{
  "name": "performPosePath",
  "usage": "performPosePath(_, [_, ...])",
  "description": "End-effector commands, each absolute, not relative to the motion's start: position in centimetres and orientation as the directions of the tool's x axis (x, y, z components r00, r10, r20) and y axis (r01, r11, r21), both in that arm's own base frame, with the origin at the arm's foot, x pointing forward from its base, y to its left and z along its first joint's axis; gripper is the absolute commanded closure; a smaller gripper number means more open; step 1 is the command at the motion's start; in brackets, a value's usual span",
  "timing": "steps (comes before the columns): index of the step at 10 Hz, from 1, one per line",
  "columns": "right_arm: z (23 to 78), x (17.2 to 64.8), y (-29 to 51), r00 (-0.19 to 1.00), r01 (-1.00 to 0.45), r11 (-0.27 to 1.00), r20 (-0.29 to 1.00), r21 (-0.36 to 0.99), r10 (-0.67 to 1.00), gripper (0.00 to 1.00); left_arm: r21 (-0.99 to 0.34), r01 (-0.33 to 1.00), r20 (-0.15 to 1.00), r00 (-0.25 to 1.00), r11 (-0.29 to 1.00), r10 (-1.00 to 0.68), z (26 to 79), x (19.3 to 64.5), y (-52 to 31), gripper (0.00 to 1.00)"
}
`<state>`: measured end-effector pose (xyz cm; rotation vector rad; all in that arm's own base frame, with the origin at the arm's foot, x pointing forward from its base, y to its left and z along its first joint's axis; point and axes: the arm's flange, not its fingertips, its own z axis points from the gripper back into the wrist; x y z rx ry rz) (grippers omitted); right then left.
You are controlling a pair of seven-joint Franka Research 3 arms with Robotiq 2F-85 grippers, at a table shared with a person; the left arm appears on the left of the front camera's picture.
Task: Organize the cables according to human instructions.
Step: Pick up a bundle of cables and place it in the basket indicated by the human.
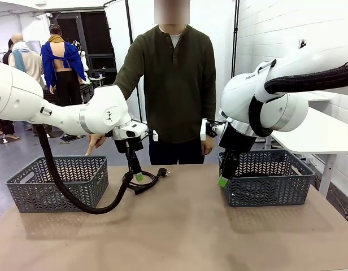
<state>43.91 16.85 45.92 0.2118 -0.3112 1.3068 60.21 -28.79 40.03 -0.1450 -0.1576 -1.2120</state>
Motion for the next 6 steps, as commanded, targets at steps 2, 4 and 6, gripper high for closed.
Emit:
performPosePath(2, [45.9, 44.0, 16.9, 0.228, -0.967, 0.251, 0.334, -0.027, 0.914, 0.0, -0.021, 0.932, 0.186, 0.358, 0.361, -0.915, 39.5, 62.0, -30.1, 0.0])
performPosePath(4, [45.9, 44.0, 16.9, 0.228, -0.967, 0.251, 0.334, -0.027, 0.914, 0.0, -0.024, 0.928, 0.178, 0.37, 0.372, -0.912, 38.8, 62.7, -31.4, 0.0])
performPosePath(6, [45.9, 44.0, 16.9, 0.228, -0.967, 0.251, 0.334, -0.027, 0.914, 0.0, -0.006, 0.918, 0.144, 0.394, 0.397, -0.908, 38.1, 63.4, -32.9, 0.0])
